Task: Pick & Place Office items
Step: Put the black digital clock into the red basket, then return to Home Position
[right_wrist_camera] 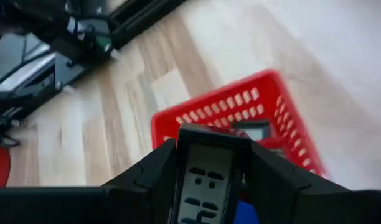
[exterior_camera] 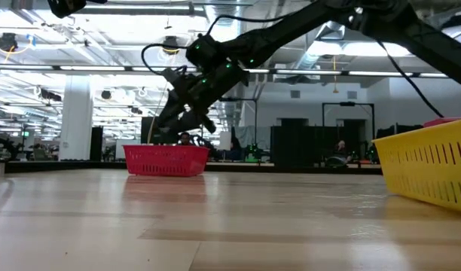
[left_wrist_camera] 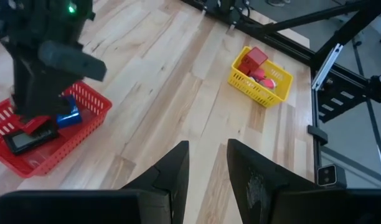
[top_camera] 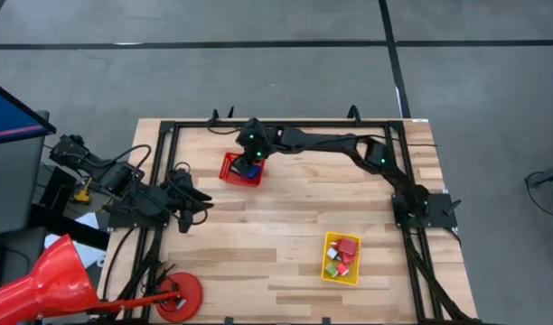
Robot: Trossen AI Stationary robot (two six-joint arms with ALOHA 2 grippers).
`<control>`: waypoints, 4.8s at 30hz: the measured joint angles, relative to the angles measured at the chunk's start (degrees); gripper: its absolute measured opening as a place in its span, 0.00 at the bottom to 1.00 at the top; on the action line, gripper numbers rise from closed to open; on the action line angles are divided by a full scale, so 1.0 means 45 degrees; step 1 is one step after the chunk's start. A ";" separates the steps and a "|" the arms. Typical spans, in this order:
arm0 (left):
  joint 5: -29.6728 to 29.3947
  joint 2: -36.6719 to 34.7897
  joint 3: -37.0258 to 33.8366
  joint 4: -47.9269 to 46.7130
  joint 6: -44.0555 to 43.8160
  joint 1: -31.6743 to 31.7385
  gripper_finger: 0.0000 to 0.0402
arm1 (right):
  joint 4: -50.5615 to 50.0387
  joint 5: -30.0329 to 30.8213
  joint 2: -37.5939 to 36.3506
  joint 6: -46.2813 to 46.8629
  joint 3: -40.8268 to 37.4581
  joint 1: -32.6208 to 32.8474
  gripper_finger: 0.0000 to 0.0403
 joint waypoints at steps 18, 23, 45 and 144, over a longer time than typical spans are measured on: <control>-0.0286 -0.0093 -0.0047 -0.0241 -0.0011 0.0000 0.26 | 0.0291 -0.0277 0.0295 0.0081 0.0276 0.0063 0.57; -0.0330 -0.1123 -0.1494 0.0118 -0.0573 0.0000 0.26 | -0.0023 -0.0677 -0.0049 0.0107 0.0251 -0.0347 0.67; 0.6268 -0.3661 -0.9920 1.1537 0.5134 0.7671 0.26 | -0.2937 0.1524 -0.5218 -0.1691 0.0276 -0.0006 0.70; 0.4446 -0.5498 -1.1162 0.9318 0.5727 0.7582 0.26 | 0.4711 0.4401 -2.9932 -0.1860 -2.5195 0.4565 0.70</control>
